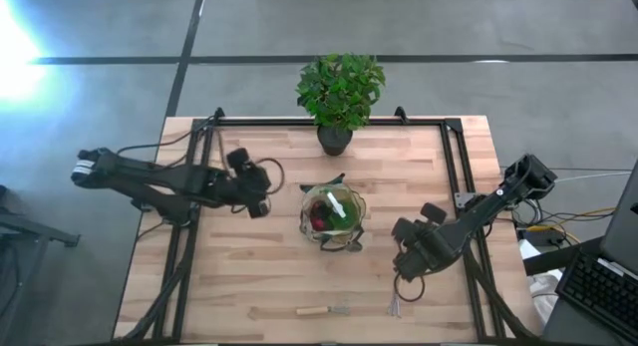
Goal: Pick & Place Garden tools in Gardening bag
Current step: Put the left brown hand rake into the side pocket of the gardening bag
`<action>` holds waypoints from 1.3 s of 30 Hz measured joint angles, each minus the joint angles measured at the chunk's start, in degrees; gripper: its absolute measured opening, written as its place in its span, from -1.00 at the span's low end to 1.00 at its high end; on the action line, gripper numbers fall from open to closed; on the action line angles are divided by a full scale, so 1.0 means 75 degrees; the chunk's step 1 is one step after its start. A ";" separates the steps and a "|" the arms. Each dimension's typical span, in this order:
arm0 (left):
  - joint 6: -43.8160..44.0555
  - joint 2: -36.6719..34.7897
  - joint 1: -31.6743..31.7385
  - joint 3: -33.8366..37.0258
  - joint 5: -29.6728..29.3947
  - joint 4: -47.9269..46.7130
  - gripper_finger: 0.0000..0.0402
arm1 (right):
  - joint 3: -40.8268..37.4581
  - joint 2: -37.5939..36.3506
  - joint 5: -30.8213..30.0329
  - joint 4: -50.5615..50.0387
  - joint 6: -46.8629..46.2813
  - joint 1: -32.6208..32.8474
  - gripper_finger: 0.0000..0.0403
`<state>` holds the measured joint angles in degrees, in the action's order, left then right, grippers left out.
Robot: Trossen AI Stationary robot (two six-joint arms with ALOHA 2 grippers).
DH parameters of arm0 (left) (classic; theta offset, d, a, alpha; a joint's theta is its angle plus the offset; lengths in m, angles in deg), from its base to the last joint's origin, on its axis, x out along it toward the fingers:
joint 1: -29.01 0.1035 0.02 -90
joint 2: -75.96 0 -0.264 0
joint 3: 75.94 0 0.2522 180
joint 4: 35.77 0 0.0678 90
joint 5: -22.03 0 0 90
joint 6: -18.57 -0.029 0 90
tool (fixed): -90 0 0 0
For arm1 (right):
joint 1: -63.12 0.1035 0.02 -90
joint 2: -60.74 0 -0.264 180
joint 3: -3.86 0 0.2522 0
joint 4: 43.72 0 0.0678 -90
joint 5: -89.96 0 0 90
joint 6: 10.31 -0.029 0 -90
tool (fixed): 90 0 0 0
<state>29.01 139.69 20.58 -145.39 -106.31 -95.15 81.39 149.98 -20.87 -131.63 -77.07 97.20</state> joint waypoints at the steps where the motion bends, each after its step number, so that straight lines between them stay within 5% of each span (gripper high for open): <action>1: 0.0178 -0.0198 0.0000 0.0196 -0.0292 0.0226 -0.02 | 0.0071 0.0000 0.0011 0.0006 0.0114 0.0000 -0.74; 5: 0.0559 -0.0960 0.0006 0.1100 -0.1086 0.1577 -0.02 | 0.0400 0.0000 0.0014 0.0052 0.0489 0.0000 -0.74; 10: 0.0130 -0.1707 0.0006 0.2478 -0.1129 0.4208 -0.02 | 0.0792 0.0000 0.0152 0.0340 0.0761 0.0011 -0.74; 21: -0.1820 -0.2293 0.0006 0.3879 -0.0837 0.8642 -0.02 | 0.0877 0.0000 0.3511 0.2594 0.0411 0.0030 -0.74; 31: -0.2555 -0.2267 0.0006 0.3829 -0.0834 0.9275 -0.02 | 0.0845 0.0121 0.1550 0.4680 0.3106 -0.0071 -0.74; 39: -0.2595 -0.2231 0.0006 0.3827 -0.0817 0.9411 -0.03 | 0.0667 0.0137 0.1179 0.5771 0.4215 -0.0502 -0.74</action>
<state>9.55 122.96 20.62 -116.69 -112.44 -24.56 86.39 151.00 -12.03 -88.35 -45.46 93.44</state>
